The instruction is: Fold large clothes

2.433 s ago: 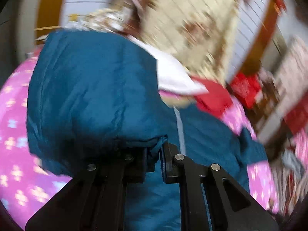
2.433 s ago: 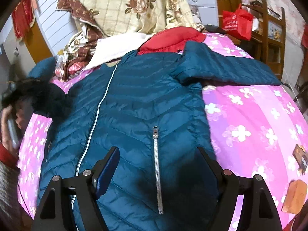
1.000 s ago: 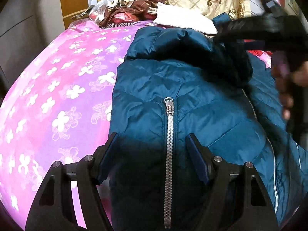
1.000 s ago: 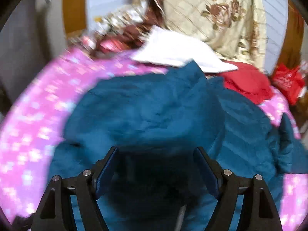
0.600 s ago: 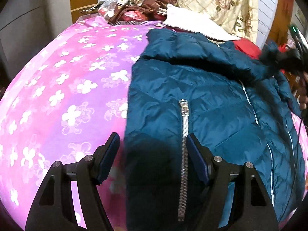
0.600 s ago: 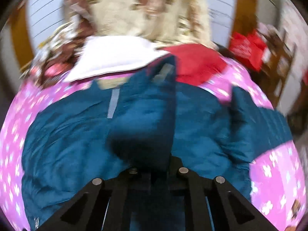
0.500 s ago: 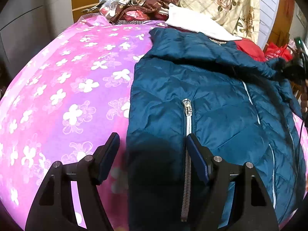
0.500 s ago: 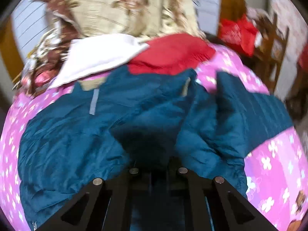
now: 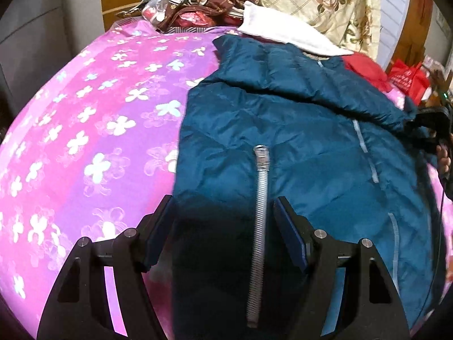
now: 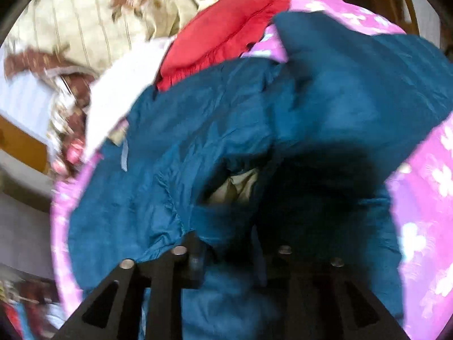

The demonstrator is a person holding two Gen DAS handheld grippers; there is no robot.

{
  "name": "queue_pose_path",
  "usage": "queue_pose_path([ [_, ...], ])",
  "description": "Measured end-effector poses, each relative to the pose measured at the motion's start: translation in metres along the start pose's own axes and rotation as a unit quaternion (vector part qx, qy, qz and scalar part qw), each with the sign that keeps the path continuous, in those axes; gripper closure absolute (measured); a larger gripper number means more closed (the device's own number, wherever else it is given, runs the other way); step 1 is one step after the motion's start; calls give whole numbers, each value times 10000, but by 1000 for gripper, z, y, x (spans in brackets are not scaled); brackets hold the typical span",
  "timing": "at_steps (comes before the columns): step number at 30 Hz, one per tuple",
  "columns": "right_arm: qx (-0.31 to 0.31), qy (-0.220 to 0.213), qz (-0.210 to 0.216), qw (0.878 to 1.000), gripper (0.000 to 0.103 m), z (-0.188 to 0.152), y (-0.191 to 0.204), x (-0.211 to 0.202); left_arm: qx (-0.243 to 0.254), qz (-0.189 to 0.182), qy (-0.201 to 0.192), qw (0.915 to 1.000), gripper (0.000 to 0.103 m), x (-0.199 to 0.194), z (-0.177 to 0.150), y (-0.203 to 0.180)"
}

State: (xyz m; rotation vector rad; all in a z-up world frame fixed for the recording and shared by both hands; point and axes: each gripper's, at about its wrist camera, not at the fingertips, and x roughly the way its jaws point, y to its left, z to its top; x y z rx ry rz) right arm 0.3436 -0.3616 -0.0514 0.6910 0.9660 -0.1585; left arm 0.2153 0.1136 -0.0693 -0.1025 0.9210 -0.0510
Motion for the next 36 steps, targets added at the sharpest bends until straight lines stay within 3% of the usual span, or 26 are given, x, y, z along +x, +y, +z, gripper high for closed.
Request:
queue_pose_path([
  [3,7,-374,-201,9991,58,2,-24,-43,150,-21,-250,9996,31,-18,-2,-15],
  [6,150,-499,-244,9983,57,5,-60,-73,363,-126,-491,9981,31,-36,-8,-35],
  [9,529,-541,-247,9968,57,8,-113,-93,553,-476,-646,9952,31,-46,-17,-57],
  [12,865,-553,-208,9945,57,14,-153,-98,787,-483,-726,9931,31,-44,-23,-74],
  [18,1940,-570,650,9772,57,22,-222,-77,831,-517,-633,9932,31,-26,-23,-80],
  [25,2638,-677,1752,9461,56,40,-232,-31,869,-497,-501,9937,31,-13,-26,-83],
  [28,2648,-732,1885,9429,56,54,-225,-21,880,-501,-452,9938,31,-8,-27,-84],
  [31,2637,-878,1784,9439,58,65,-224,-18,889,-487,-442,9939,31,-5,-28,-85],
  [33,2423,-907,1362,9563,91,71,-225,-21,898,-473,-432,9939,31,-5,-28,-85],
  [36,1703,-1081,450,9784,94,85,-200,-43,877,-496,-425,9940,31,-5,-28,-85],
])
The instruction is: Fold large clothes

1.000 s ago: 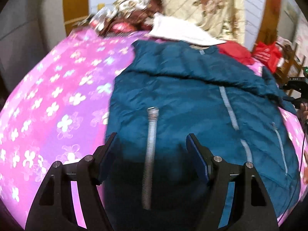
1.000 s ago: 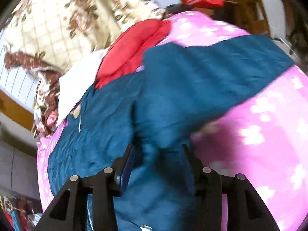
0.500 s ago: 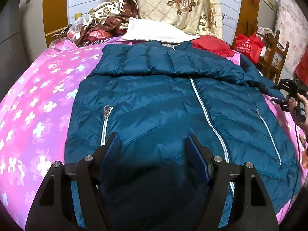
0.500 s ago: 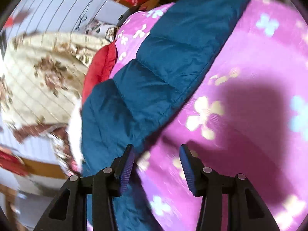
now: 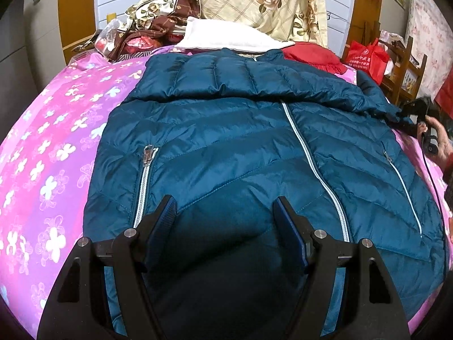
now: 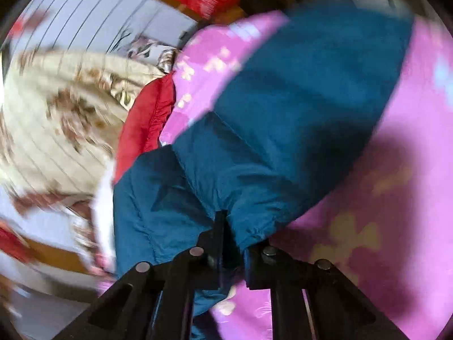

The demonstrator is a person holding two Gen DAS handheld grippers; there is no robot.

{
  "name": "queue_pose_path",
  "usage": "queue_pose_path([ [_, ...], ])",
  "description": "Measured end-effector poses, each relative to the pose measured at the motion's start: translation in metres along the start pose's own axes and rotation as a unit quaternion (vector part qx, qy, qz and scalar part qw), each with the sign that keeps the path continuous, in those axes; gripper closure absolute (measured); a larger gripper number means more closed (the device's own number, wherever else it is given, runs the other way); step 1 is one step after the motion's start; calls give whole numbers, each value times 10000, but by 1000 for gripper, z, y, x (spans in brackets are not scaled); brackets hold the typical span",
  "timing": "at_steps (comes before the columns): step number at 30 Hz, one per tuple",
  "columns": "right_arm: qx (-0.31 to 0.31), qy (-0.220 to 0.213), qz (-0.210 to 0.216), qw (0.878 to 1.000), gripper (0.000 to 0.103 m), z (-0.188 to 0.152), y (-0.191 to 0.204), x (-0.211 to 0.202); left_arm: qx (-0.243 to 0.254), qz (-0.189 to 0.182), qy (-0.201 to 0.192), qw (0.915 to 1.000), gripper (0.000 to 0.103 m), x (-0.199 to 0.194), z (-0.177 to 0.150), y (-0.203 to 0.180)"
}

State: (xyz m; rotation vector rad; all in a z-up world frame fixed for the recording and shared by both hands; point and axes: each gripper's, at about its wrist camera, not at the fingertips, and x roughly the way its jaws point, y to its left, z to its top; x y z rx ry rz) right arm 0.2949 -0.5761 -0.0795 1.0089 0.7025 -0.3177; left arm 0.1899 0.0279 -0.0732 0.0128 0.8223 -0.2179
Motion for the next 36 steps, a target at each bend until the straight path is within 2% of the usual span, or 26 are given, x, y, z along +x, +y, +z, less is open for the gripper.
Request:
queue_pose_path([
  [2,-832,-305,-427,9951,95,2,43,-22,-38,-9,7,10000,31,0,0,0],
  [4,-1437,-536,-461,9871,95,-2,86,-43,-117,-11,18,9999,31,-3,1,1],
  [6,-1998,-643,-113,9777,95,-17,143,-63,-176,-49,-47,9998,31,-9,3,1],
  [8,-2421,-522,304,9684,95,-38,186,-67,-196,-66,-147,9997,31,-18,5,3],
  [10,-2985,-135,727,9516,95,-82,236,-57,-226,-75,-309,9992,31,-29,7,5],
  [12,-3509,366,913,9312,94,-135,272,-37,-285,-84,-431,9986,31,-38,10,9],
  [14,-3992,933,866,9080,93,-194,295,-5,-358,-79,-499,9981,31,-44,13,15],
  [16,-4305,1387,614,8897,86,-249,296,32,-432,-10,-570,9974,31,-47,15,22],
  [17,-4364,1557,425,8852,77,-273,290,50,-468,69,-610,9970,31,-49,16,26],
  [18,-4354,1660,220,8845,62,-291,281,67,-509,165,-650,9965,31,-50,17,31],
  [19,-4308,1667,116,8869,55,-299,275,76,-548,238,-675,9959,31,-51,19,37],
  [20,-4192,1494,31,8955,47,-311,262,84,-587,267,-688,9955,31,-53,20,41],
  [22,-4117,1030,119,9054,42,-322,246,78,-759,244,-700,9944,31,-55,22,51],
  [23,-4125,972,133,9057,38,-326,240,69,-828,209,-691,9939,31,-55,22,55],
  [26,-4004,919,267,9113,36,-325,223,38,-1038,113,-629,9925,31,-55,23,63],
  [29,-3901,948,493,9146,36,-314,193,-14,-1069,151,-608,9923,31,-56,22,65],
  [31,-3756,943,650,9197,36,-297,171,-43,-1055,140,-629,9923,31,-58,22,64],
  [33,-3374,815,737,9349,36,-259,144,-78,-1038,118,-648,9924,31,-60,22,63],
  [36,-2955,735,711,9498,36,-216,111,-105,-1026,125,-631,9926,31,-58,23,59],
])
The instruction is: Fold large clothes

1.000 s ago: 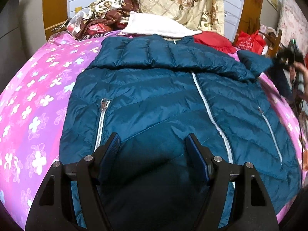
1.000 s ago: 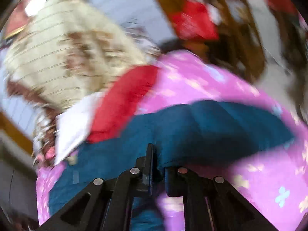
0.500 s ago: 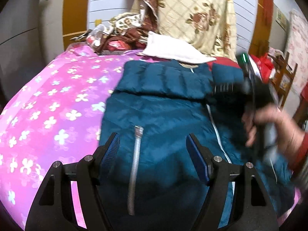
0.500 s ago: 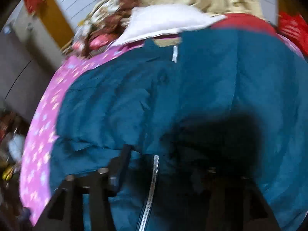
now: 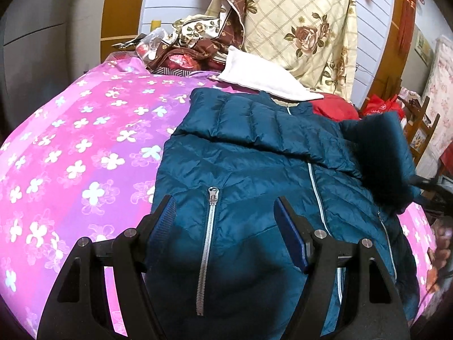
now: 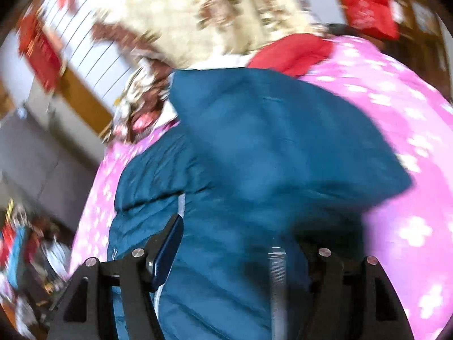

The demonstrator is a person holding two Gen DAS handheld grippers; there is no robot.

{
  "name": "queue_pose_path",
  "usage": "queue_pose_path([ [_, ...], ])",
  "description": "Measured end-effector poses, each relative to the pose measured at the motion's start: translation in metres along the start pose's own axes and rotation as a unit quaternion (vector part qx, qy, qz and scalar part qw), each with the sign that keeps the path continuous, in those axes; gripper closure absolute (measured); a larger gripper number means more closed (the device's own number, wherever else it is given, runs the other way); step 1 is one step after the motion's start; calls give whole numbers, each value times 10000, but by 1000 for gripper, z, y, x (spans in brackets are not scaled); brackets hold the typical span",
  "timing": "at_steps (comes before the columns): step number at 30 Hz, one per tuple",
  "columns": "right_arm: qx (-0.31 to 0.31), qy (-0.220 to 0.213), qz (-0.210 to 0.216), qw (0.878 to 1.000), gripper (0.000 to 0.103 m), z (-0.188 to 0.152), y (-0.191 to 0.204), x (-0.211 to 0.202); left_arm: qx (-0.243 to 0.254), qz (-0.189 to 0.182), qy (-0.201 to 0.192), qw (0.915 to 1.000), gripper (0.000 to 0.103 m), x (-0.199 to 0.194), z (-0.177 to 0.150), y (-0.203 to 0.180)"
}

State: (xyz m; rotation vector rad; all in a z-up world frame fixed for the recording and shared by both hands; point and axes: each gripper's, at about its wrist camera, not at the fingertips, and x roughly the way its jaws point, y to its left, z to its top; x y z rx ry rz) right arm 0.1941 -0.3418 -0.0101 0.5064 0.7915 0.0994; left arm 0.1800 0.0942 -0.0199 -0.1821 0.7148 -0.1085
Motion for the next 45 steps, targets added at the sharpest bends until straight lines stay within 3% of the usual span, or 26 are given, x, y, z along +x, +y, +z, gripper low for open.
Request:
queue_pose_path([
  [3,325,-154,-499,9981,35,7,-46,-22,68,62,4,10000,31,3,-1,-3],
  [8,1363,6,-90,9906,35,1,-117,-30,120,94,72,9999,31,10,-3,-4],
  [12,2243,115,59,9744,35,0,-161,-3,66,67,205,9997,31,18,-5,-3],
  [15,2722,75,220,9620,35,3,-177,17,53,112,241,9996,31,22,-6,-2],
  [20,2777,-164,160,9604,35,18,-179,42,66,83,289,9995,31,25,-6,-3],
  [22,2907,-146,215,9565,53,27,-180,52,63,92,293,9995,31,25,-6,-3],
  [24,2957,-96,181,9550,91,37,-179,56,51,88,306,9995,31,25,-6,-2],
  [25,2905,-147,80,9567,92,47,-175,52,38,91,299,9995,31,24,-6,-2],
  [29,2031,-493,-402,9771,94,92,-122,25,-11,116,105,9999,31,11,-2,2],
  [32,1129,-736,-649,9887,94,128,-54,0,-23,260,-85,9996,31,3,2,8],
  [36,-75,-911,-567,9942,94,157,61,-19,-30,674,-255,9974,31,-2,3,21],
  [40,-1049,-780,-248,9911,94,156,172,-2,-184,915,-254,9953,31,-1,2,44],
  [45,-2017,-248,60,9791,94,113,286,66,-506,1115,-288,9921,31,-3,5,73],
])
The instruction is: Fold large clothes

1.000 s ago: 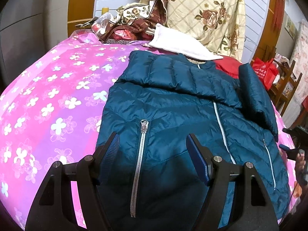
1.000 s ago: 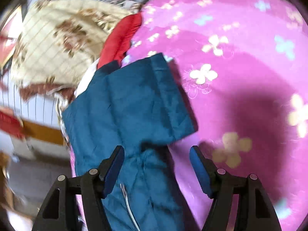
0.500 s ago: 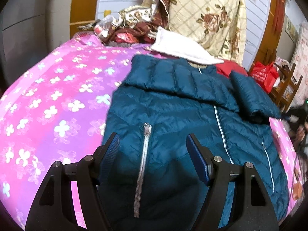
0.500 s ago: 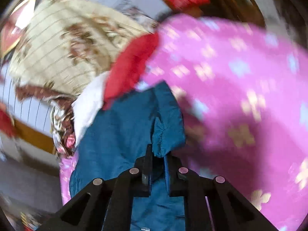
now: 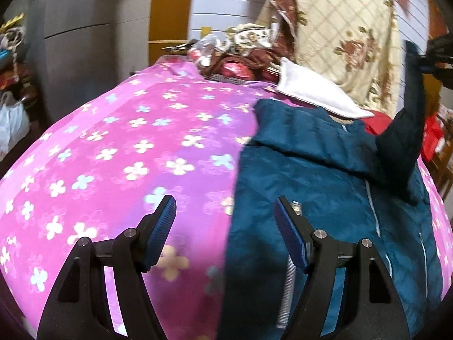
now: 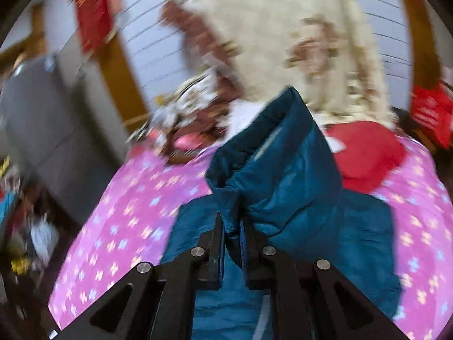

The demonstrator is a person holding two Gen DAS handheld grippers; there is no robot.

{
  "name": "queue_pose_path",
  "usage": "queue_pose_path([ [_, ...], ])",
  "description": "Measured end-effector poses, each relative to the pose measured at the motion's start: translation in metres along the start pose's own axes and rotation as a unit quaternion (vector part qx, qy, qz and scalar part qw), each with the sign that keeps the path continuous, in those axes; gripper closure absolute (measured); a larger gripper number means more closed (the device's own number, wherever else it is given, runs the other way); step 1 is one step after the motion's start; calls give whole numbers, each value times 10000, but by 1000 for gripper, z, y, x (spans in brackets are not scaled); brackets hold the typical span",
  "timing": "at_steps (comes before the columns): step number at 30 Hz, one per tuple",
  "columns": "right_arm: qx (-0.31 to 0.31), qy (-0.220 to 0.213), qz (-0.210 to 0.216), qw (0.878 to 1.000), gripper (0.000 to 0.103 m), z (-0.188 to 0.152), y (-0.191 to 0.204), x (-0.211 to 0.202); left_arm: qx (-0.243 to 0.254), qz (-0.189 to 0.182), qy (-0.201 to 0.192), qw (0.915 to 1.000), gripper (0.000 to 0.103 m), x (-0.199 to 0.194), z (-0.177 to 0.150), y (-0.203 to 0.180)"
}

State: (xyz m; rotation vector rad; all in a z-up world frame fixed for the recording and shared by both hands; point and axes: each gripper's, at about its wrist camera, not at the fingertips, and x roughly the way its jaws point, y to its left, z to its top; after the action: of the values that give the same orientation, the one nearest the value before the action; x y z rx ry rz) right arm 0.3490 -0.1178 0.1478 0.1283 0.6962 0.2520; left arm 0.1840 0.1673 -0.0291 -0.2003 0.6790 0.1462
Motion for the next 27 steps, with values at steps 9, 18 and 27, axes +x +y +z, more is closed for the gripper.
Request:
queue_pose_path([
  [9,-620,1145,-188,9913,94,-62,89,159,-586,132,-8,9982,31,6,12,44],
  [18,-65,1540,314,9876,51,-107,82,202,-874,172,126,9959,31,13,15,62],
  [27,66,792,118,9968,51,-84,65,143,-828,152,185,9963,31,15,12,56],
])
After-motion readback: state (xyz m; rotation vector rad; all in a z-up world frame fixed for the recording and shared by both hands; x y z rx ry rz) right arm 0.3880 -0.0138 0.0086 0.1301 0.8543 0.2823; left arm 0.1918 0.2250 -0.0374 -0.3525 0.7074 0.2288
